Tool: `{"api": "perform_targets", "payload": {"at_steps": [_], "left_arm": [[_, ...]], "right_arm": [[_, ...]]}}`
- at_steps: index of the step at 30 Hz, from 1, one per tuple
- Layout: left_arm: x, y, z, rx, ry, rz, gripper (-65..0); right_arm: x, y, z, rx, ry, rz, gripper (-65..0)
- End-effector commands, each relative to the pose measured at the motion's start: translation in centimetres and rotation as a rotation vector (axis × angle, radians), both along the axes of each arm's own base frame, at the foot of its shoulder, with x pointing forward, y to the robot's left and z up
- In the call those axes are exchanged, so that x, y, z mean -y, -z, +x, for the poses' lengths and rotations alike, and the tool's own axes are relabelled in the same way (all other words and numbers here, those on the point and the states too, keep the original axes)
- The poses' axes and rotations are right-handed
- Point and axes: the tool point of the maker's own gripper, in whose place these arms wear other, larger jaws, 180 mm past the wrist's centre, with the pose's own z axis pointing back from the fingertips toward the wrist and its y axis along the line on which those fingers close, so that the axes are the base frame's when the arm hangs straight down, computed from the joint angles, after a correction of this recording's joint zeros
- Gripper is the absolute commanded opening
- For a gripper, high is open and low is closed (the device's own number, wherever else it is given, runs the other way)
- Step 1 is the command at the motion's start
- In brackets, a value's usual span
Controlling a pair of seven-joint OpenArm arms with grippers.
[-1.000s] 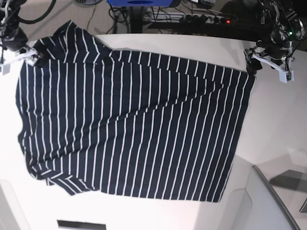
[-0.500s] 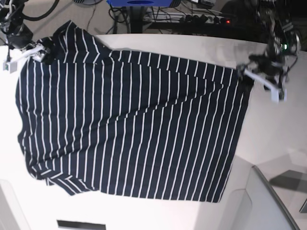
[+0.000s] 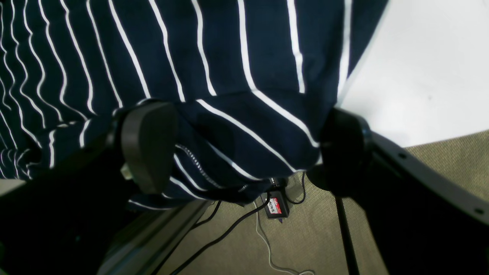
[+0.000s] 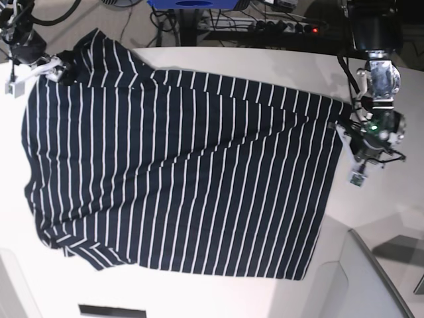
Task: Layout the t-shirt on the table in an organized manner, then fold the t-shirt properly
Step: 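Grasp the shirt edge corners with both grippers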
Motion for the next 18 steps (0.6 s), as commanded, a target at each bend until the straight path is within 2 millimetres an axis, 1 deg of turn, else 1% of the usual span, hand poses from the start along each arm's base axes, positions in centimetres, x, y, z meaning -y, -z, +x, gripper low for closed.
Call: {"api": "perform_targets", "payload": {"at_steps": [1,3,5,7,8,12,14,15,17,18], "left_arm": [[-0.5,-0.2,0.6,-0.006,0.012,0.032,-65.0],[-0.4,1.4,0.2,-0.071,0.030,0.052,-65.0],[0.2,3.0,-0.7,-0.148,0.085,0.057,-65.0],[0.9,3.8,-1.4,-0.211,0.158,0.064,-65.0],[1.2,3.9,-1.8,-0.240,0.199,0.066,-65.0],[1.4,4.3,-2.8,-0.325,0.294,0.083,-65.0],[1.1,3.8,-2.7,-0.337,0.322,0.116,-65.0],[0.8,3.4,-2.5,-0.332,0.326,0.132,-62.7],[0.8,2.8,-2.0,-0.314,0.332,0.144,-53.2],[0.7,2.6,-2.0,-0.315,0.329,0.150,-49.7]], "right_arm": [[0.5,-0.7,0.5,0.030,0.000,-0.012,-12.6],[0.5,-0.7,0.5,0.030,0.000,-0.012,-12.6],[0.5,-0.7,0.5,0.031,0.000,-0.011,-12.6],[0.6,-0.7,0.4,0.030,0.003,-0.012,-12.6],[0.6,-0.7,0.4,0.030,0.005,-0.013,-12.6],[0.6,-0.7,0.3,0.028,0.003,-0.012,-12.6],[0.6,-0.6,0.3,0.027,0.001,-0.013,-12.6],[0.6,-0.6,0.3,0.027,0.001,-0.013,-12.6],[0.6,-0.6,0.3,0.027,0.001,-0.013,-12.6],[0.4,-0.6,0.4,0.028,0.001,-0.010,-12.6]]}}
